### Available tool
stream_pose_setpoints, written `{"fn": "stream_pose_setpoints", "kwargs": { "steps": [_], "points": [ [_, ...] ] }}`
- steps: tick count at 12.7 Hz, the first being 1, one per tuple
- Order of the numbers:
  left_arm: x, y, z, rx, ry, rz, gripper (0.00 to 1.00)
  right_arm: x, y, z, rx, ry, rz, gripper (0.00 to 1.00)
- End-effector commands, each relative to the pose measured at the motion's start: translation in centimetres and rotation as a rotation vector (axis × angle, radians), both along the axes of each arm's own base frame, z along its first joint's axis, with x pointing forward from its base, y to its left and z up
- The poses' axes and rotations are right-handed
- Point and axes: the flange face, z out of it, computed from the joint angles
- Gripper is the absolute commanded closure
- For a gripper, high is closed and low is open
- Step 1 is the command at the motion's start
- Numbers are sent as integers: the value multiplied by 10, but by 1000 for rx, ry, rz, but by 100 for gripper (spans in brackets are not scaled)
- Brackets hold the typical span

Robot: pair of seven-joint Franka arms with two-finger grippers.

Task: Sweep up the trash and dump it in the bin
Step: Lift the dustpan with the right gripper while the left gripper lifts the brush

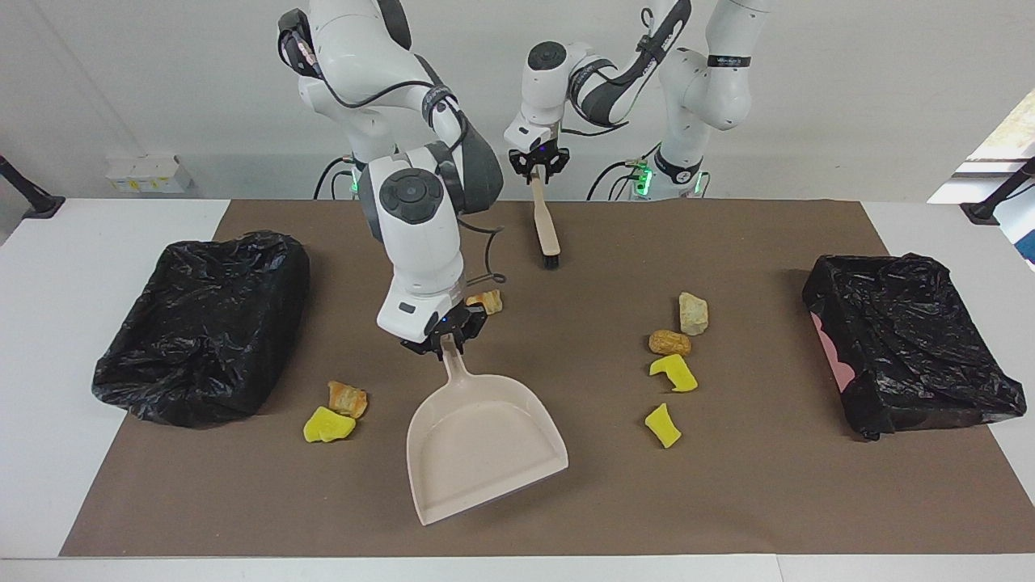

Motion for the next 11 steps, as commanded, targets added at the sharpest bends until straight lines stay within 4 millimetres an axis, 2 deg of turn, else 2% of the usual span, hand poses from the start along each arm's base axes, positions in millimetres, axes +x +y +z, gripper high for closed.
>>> {"fn": "stream_pose_setpoints", "kwargs": {
  "steps": [1,2,4,6,7,8,10,11],
  "points": [
    [-2,3,-4,-7,15,-13,84,-8,-7,4,-32,3,57,100],
    [2,3,-3,-9,17,-20,96,-9,-11,3,-34,3,72,100],
    [7,5,-5,5,26,-12,100,-13,-15,-1,-53,14,173,100],
    [41,17,8,11,41,-5,100,-15,-15,-1,-52,30,228,100],
    [59,21,22,41,65,2,100,-17,-13,0,-54,39,238,100],
    [85,32,36,70,80,44,100,-21,-11,1,-55,53,266,100],
    [122,59,56,130,45,57,100,-29,-1,2,-45,69,353,100],
    [141,73,60,135,41,102,100,-35,2,1,-45,80,396,100]
  ]
}}
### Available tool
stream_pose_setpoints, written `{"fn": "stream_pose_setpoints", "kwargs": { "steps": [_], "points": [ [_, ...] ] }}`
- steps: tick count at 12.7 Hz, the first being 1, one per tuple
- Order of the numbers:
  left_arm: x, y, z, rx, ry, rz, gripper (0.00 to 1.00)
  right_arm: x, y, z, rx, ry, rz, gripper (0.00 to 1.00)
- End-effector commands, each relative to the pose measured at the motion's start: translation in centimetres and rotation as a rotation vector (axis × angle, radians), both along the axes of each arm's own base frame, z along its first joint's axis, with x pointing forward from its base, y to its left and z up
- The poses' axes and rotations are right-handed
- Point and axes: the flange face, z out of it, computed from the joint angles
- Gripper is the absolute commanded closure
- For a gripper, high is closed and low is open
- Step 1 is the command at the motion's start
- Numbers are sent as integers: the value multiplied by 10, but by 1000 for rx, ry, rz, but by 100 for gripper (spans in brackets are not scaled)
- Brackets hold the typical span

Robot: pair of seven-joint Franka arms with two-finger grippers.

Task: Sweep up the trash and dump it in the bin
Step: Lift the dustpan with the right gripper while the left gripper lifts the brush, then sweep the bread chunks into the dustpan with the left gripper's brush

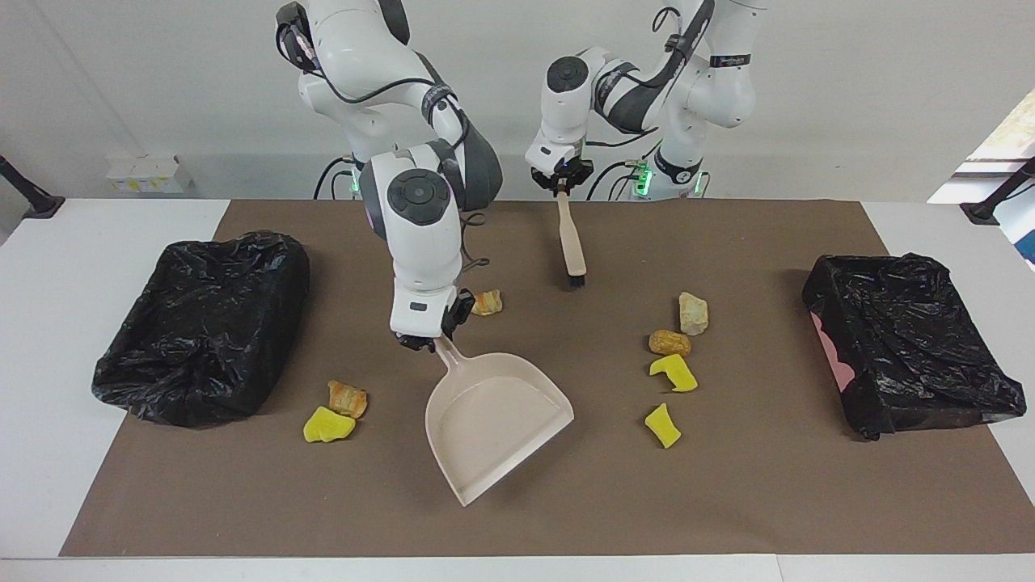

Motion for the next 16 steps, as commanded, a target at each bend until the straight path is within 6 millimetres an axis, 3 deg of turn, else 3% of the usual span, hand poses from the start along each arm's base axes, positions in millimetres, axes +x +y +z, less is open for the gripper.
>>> {"fn": "stream_pose_setpoints", "kwargs": {
  "steps": [1,4,7,9,11,14,16],
  "points": [
    [44,38,18,27,-23,88,100,-29,10,2,-2,36,143,100],
    [103,102,33,69,-81,232,100,-67,35,-24,-11,67,278,100],
    [130,154,30,133,-82,292,100,-72,35,-51,-21,140,461,100],
    [137,185,24,134,-36,252,100,-74,30,-60,-12,157,456,100],
    [142,205,21,130,-19,254,100,-84,53,-70,-15,123,499,100],
    [134,219,-1,149,22,274,100,-85,50,-75,-71,132,615,100],
    [135,217,-10,148,36,246,100,-85,51,-76,-95,129,652,100]
  ]
}}
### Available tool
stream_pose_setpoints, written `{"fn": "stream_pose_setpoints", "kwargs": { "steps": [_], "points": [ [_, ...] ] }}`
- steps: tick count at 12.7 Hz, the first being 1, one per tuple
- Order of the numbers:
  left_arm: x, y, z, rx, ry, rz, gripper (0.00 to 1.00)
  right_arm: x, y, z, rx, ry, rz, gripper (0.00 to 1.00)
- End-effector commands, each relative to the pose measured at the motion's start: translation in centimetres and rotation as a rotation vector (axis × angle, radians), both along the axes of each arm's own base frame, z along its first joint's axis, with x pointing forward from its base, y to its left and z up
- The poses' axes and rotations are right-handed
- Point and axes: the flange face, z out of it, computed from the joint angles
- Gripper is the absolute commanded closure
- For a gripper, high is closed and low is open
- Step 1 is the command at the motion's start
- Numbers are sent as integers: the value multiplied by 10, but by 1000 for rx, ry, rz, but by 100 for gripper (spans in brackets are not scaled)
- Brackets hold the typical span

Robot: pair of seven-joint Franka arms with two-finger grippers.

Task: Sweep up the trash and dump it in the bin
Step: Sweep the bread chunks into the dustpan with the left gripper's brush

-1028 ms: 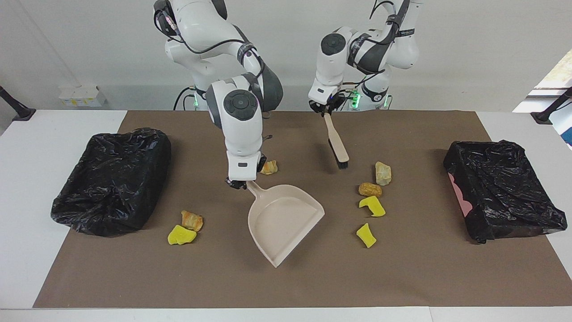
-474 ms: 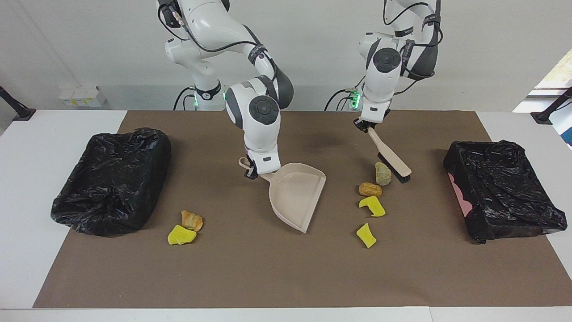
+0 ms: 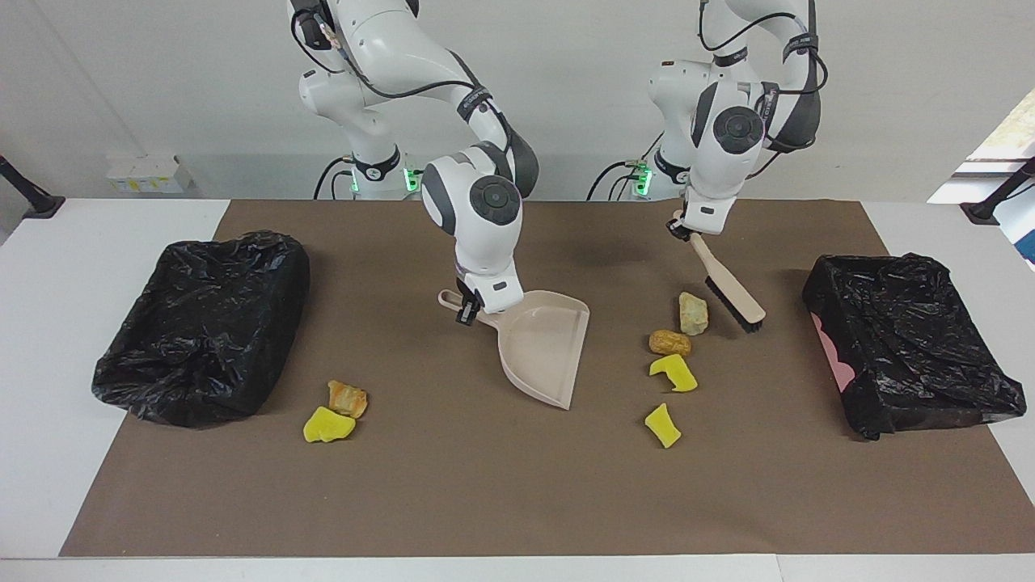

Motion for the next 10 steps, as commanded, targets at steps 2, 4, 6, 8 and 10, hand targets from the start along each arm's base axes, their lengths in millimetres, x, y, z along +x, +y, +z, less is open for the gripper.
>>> {"fn": "stream_pose_setpoints", "kwargs": {
  "steps": [2,4,6,8,10],
  "points": [
    [9,-4,-8,-28,13,-106,100,-6,2,-3,-68,-33,128,100],
    [33,-16,-18,-76,26,-114,100,-7,3,-2,-76,-35,132,100],
    [55,-35,-20,-133,-14,-134,100,-7,6,-3,-71,-43,136,100],
    [60,-41,-21,-178,-45,-211,100,-7,7,-3,-66,-46,137,100],
    [55,-55,-21,-249,-35,-321,100,-6,8,-5,-63,-45,128,100]
  ]
}}
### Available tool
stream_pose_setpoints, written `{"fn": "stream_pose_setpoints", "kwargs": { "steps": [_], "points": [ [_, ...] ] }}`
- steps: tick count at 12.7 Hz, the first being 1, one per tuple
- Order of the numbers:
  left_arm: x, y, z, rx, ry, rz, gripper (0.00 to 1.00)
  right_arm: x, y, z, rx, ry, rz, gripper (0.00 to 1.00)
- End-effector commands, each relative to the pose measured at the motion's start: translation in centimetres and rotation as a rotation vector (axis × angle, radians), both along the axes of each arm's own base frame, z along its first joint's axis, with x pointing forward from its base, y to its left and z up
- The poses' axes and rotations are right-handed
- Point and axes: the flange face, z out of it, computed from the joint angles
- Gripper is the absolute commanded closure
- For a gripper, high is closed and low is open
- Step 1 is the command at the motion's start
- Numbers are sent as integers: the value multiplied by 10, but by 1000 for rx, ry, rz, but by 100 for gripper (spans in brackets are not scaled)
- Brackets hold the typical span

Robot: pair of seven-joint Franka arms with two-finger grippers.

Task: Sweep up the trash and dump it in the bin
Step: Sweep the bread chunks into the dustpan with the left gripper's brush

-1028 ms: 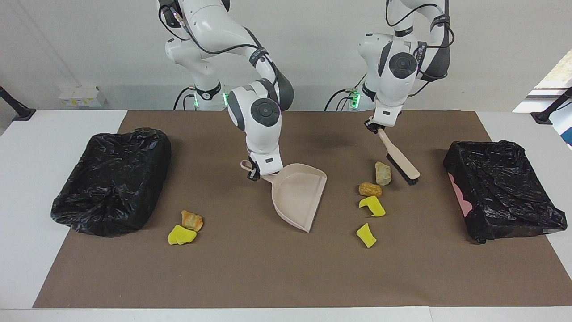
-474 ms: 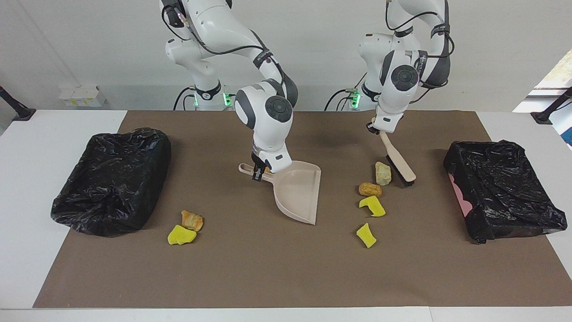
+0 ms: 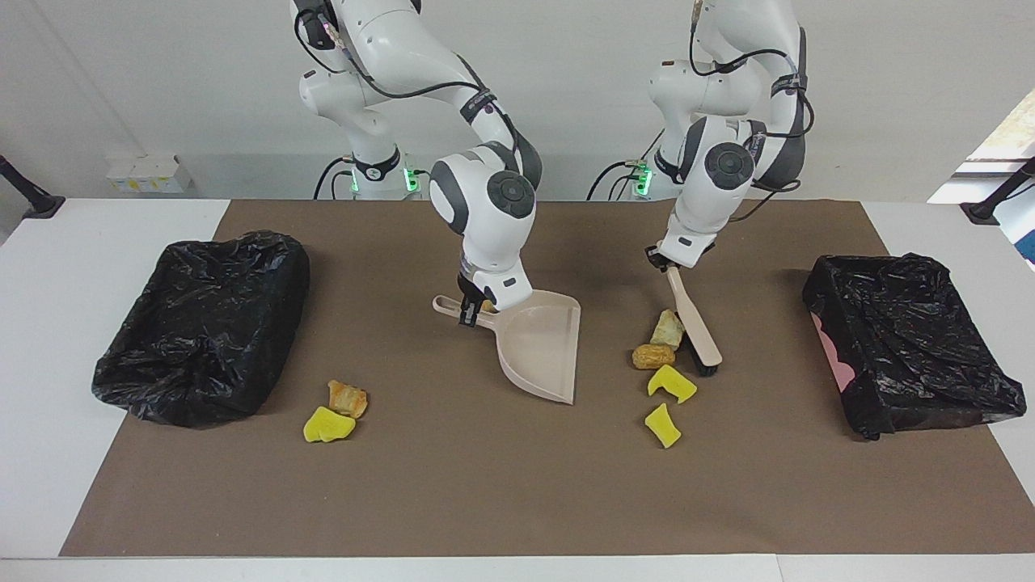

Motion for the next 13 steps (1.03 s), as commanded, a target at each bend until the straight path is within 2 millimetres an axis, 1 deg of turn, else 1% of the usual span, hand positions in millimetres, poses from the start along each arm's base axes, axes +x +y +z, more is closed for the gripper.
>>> {"fn": "stream_pose_setpoints", "kwargs": {
  "steps": [1,2,3,4,5,7,8,10,12,13],
  "points": [
    [-4,-26,5,-87,-18,-131,100,-4,7,-5,10,-21,37,100],
    [-10,-40,5,-105,-20,-174,100,-9,17,-8,12,-21,55,100],
    [-17,-55,3,-123,-17,-202,100,-10,20,-11,13,-23,50,100],
    [-24,-75,-4,-150,-24,-217,100,-9,21,-13,12,-26,39,100],
    [-26,-88,-10,-171,-35,-222,100,-9,21,-12,15,-28,36,100],
    [-38,-110,-8,-217,-26,-224,100,-11,26,-20,12,-25,30,100],
    [-41,-116,-5,-242,-18,-213,100,-13,28,-20,11,-29,16,100],
    [-46,-134,1,-262,-22,-239,100,-12,28,-19,11,-29,14,100],
    [-38,-145,13,-284,-37,-270,100,-8,23,-16,8,-28,4,100],
    [-35,-147,21,-296,-44,-287,100,-6,20,-15,0,-29,5,100]
  ]
}}
